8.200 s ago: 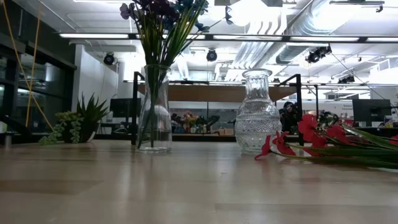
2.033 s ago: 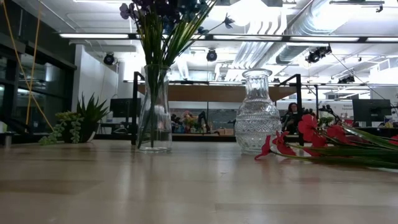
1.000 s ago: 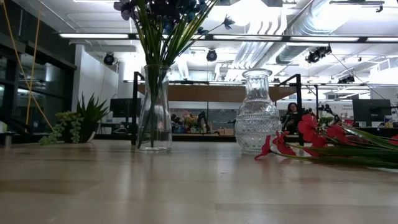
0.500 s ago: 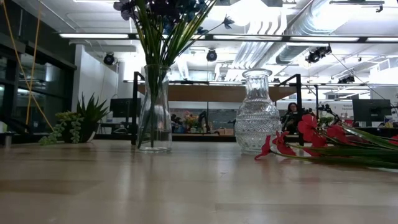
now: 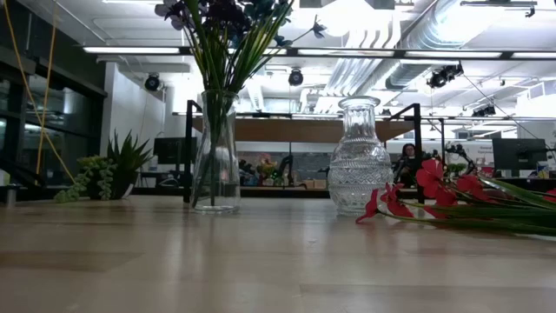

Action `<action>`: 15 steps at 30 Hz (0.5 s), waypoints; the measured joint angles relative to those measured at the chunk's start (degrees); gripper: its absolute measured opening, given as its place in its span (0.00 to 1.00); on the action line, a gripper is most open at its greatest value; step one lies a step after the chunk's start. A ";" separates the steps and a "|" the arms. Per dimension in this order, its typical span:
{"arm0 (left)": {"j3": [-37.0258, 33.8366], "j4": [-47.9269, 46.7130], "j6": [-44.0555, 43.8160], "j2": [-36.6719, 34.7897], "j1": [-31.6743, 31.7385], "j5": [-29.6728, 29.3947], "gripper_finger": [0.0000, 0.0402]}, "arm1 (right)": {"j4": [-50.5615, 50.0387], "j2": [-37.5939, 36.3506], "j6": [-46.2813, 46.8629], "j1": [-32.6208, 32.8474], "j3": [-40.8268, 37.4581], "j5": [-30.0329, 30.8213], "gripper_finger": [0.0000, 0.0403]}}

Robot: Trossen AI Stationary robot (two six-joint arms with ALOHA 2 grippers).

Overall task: Pick and place flowers into a vace then onto a shelf
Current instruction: Put the orange flower into the left transparent crystal vase

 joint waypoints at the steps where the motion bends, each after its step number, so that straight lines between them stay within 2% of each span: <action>1: 0.00 -0.02 0.00 0.00 -0.01 -0.02 0.44 | 0.04 0.00 0.00 0.05 0.00 -0.17 0.29; 15: 0.00 -0.39 0.11 0.00 -0.02 -0.02 0.44 | 0.25 0.00 -0.90 1.64 0.00 0.64 0.29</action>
